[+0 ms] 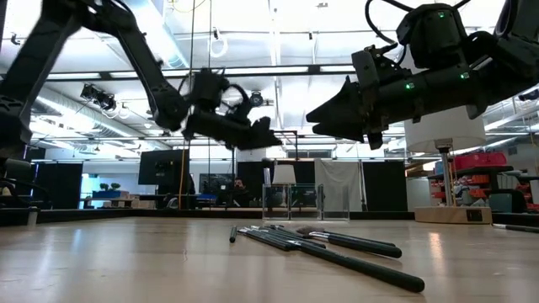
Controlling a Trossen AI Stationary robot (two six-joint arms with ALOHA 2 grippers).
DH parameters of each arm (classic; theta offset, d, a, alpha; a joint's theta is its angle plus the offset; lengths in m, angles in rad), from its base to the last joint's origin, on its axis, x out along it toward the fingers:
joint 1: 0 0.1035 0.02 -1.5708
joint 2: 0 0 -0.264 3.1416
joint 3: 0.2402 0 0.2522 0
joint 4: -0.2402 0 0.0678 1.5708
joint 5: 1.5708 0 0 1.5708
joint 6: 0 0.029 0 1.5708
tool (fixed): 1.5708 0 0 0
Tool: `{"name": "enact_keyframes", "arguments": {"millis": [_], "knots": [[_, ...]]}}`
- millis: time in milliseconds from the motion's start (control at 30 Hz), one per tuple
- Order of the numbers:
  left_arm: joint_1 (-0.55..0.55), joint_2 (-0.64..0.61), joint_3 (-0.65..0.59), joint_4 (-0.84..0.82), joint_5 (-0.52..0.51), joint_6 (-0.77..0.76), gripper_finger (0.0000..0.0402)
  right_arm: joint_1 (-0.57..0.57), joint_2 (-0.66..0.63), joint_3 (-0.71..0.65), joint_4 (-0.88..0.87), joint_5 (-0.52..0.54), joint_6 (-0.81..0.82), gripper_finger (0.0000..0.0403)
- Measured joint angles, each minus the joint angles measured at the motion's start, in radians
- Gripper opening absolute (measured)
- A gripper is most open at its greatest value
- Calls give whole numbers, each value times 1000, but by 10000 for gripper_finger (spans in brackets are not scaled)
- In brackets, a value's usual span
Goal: Pick & Place Makeup Supplies
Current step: Put the black makeup brush into the transparent organizer
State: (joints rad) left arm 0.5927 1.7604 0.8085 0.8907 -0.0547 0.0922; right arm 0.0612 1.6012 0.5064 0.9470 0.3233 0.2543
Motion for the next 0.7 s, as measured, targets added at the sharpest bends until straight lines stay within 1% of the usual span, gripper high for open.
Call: {"name": "enact_keyframes", "arguments": {"millis": [100,200,333,400,533,633,700], "knots": [[-1,-90,0,-101,-30,53,213,0,0,0,0,0,2,173],[-1,-193,0,-235,-35,85,213,-2,0,0,0,0,17,173],[-19,-340,-2,-458,-31,126,213,-2,0,0,0,0,40,172],[-39,-414,-38,-527,-31,129,213,-2,0,0,0,-1,64,172],[-103,-553,-197,-510,-31,83,202,-2,0,0,-1,-27,99,172],[-172,-637,-350,-417,-31,28,188,-3,0,0,-2,-28,154,172],[-226,-672,-450,-337,-30,-16,178,-5,0,4,-20,-28,207,172]]}}
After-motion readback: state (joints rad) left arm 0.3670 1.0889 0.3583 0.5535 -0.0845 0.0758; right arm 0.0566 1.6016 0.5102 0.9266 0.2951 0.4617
